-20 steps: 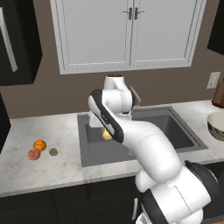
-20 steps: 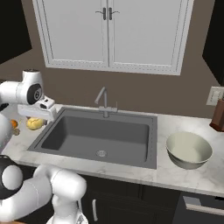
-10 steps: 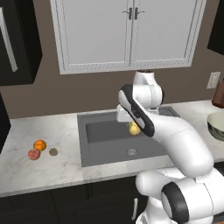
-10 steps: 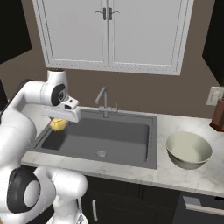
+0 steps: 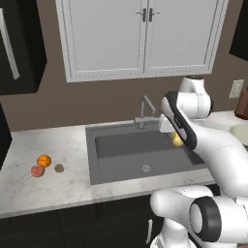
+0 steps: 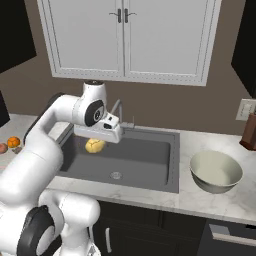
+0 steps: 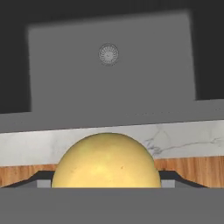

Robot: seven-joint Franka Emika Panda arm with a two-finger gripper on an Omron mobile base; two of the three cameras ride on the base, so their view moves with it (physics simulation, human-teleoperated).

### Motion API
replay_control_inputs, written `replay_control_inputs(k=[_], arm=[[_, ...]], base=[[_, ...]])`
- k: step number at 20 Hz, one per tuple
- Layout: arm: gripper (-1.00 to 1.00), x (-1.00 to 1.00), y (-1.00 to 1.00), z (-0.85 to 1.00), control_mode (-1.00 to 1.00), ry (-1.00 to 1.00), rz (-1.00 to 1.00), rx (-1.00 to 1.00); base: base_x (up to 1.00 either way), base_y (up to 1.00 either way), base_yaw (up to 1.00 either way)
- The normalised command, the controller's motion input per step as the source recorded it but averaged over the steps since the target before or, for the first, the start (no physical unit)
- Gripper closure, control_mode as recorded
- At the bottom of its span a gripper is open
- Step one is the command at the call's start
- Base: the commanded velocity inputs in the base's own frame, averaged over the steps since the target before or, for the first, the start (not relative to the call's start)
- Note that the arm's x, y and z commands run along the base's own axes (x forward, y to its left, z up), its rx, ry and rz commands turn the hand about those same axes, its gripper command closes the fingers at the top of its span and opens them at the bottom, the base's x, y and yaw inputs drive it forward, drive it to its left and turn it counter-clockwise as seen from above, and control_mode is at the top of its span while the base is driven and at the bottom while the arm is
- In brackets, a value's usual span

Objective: There is a mixed pile of frozen fruits and vegetables on the counter. Locate all the frozen vegetables and place the items in a bowl on the counter. Take all the frozen fruits and defrost them in a running sink.

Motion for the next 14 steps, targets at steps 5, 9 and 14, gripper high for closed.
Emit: replay_control_inputs(k=[5, 9, 14], arm=[[1.00, 0.00, -1.00, 0.08, -1.00, -0.16, -0.01, -0.02], [1.00, 0.00, -1.00, 0.01, -1.00, -0.04, -0.18, -0.13], [1.00, 0.31, -1.00, 0.08, -1.00, 0.02, -0.23, -0.16]], base=[[0.00, 0.00, 0.00], [0.00, 0.00, 0.00], [0.00, 0.00, 0.00]])
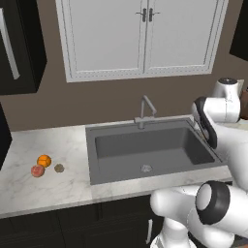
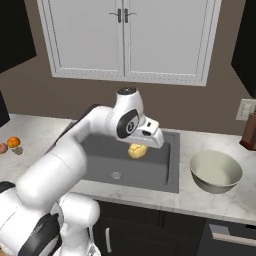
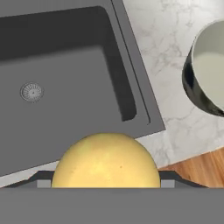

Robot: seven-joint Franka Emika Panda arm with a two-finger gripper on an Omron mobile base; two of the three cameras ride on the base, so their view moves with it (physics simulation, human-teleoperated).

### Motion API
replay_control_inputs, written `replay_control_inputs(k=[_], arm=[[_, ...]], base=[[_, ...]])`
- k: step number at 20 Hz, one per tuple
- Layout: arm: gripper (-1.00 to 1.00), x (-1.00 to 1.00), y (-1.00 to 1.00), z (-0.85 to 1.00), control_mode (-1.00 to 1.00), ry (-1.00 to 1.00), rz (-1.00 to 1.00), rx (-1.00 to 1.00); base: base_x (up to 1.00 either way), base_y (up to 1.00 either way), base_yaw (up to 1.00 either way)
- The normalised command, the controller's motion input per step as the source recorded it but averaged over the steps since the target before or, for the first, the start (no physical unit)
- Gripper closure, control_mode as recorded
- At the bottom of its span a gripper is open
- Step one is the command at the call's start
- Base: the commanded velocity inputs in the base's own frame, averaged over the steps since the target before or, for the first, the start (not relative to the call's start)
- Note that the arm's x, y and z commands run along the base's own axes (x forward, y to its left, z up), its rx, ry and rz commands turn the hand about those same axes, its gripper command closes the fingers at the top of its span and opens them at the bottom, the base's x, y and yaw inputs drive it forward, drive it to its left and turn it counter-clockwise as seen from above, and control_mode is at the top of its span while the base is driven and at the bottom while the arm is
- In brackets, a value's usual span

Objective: There is a mixed pile of frozen fruits and vegetables on the counter. Locate all the frozen vegetables and place the items in a bowl on the counter. Take all the frozen fruits and defrost them in a running sink.

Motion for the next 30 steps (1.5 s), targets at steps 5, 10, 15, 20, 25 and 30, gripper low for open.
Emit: replay_control_inputs(k=[5, 10, 15, 20, 25, 30], arm=[[1.00, 0.51, -1.00, 0.21, -1.00, 0.11, -0.18, -0.11], [1.00, 0.24, -1.00, 0.33, -1.00, 0.11, -0.14, -0.02], [1.00, 0.06, -1.00, 0.07, -1.00, 0.05, -0.18, 0.05], [1.00, 0.00, -0.44, -0.09, -1.00, 0.06, -0.17, 0.01], [1.00, 0.00, 0.01, -0.19, -1.00, 0.00, -0.05, 0.00], [1.00, 0.00, -0.08, -0.22, -1.00, 0.00, -0.03, 0.00]], base=[[0.00, 0.00, 0.00], [0.00, 0.00, 0.00], [0.00, 0.00, 0.00], [0.00, 0.00, 0.00], [0.00, 0.00, 0.00], [0.00, 0.00, 0.00]])
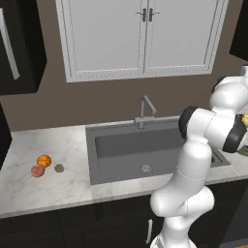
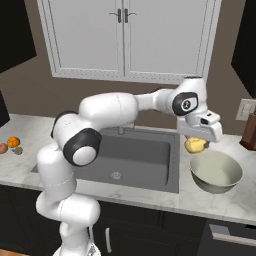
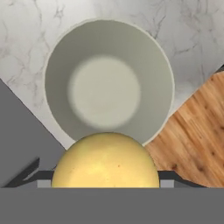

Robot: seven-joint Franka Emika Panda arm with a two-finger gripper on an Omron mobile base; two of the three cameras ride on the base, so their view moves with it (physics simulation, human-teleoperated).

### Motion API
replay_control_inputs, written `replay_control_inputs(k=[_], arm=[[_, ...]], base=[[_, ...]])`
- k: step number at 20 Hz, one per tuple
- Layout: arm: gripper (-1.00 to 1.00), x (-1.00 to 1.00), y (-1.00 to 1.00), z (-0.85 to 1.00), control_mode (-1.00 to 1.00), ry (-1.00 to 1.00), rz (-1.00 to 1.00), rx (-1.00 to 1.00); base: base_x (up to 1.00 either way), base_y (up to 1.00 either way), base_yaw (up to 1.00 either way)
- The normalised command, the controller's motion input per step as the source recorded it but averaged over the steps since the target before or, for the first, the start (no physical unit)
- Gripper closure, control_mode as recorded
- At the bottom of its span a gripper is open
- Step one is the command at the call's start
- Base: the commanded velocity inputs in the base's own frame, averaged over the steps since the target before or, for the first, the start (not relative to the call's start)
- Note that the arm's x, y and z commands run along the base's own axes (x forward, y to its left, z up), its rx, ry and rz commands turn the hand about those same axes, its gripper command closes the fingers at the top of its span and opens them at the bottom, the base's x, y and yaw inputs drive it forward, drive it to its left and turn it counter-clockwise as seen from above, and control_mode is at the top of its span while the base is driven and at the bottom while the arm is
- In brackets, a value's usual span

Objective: There is a mixed pile of frozen fruits and vegetables on the counter. Locate all the frozen vegetables and place the items in a bowl on the counter. Take all the frozen fruits and defrost them in a running sink.

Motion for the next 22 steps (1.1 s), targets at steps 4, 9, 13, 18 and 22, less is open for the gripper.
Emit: replay_control_inputs(k=[4, 9, 13, 18, 22], arm=[[1.00, 0.00, -0.15, -0.26, -1.00, -0.01, 0.00, 0.00], [1.00, 0.00, -0.16, -0.45, -1.00, -0.01, 0.00, 0.00], [1.00, 0.08, -0.33, -0.41, -1.00, 0.00, 0.00, 0.00], [1.00, 0.26, -0.47, -0.21, -1.00, 0.00, 0.00, 0.00], [1.00, 0.13, -0.30, -0.29, -1.00, 0.00, 0.00, 0.00]], base=[[0.00, 0.00, 0.00], [0.00, 0.00, 0.00], [0.00, 0.00, 0.00], [0.00, 0.00, 0.00], [0.00, 0.00, 0.00]])
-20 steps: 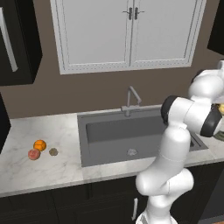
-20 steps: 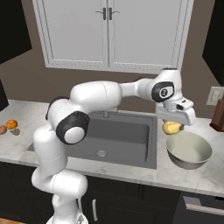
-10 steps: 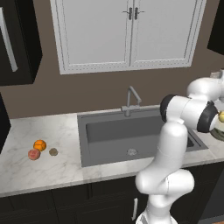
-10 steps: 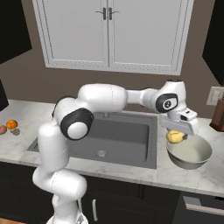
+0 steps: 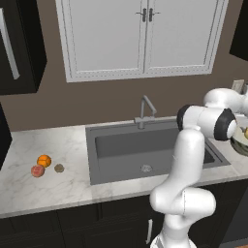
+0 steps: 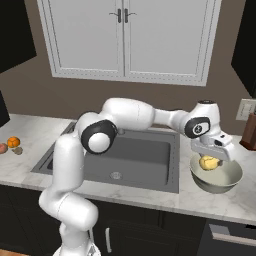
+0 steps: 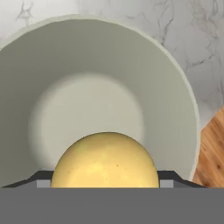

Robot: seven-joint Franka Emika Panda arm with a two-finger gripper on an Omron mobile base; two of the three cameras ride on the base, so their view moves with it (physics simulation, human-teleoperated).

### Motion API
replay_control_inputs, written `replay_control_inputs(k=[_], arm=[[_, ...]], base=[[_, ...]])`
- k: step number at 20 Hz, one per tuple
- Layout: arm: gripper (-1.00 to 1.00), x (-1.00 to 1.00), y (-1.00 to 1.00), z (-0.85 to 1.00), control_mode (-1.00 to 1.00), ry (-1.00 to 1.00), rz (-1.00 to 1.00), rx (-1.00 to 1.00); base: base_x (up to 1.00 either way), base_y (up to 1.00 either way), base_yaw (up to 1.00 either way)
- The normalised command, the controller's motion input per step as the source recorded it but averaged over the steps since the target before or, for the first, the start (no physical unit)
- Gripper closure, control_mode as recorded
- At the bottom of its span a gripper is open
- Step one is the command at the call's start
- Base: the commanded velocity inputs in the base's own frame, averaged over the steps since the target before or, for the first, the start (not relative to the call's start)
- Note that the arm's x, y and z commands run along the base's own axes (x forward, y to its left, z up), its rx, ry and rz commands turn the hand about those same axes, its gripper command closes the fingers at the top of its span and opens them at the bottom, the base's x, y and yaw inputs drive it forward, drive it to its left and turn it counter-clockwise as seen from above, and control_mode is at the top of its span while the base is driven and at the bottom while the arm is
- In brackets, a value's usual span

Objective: There is a mixed pile of frozen fruits and vegetables on the counter. Locate all the frozen vegetables and place the items in a bowl on the counter. Take all the frozen fruits and defrost them in a running sink.

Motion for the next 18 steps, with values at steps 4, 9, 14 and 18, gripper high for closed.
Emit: replay_control_inputs(k=[4, 9, 14, 18], arm=[[1.00, 0.00, -0.09, -0.48, -1.00, 0.00, 0.00, 0.00], [1.00, 0.02, -0.09, -0.31, -1.00, 0.00, 0.00, 0.00], [1.00, 0.05, -0.01, -0.32, -1.00, 0.00, 0.00, 0.00], [-1.00, 0.09, 0.00, -0.32, -1.00, 0.00, 0.00, 0.00]], base=[[0.00, 0.00, 0.00], [0.00, 0.00, 0.00], [0.00, 0.00, 0.00], [0.00, 0.00, 0.00]])
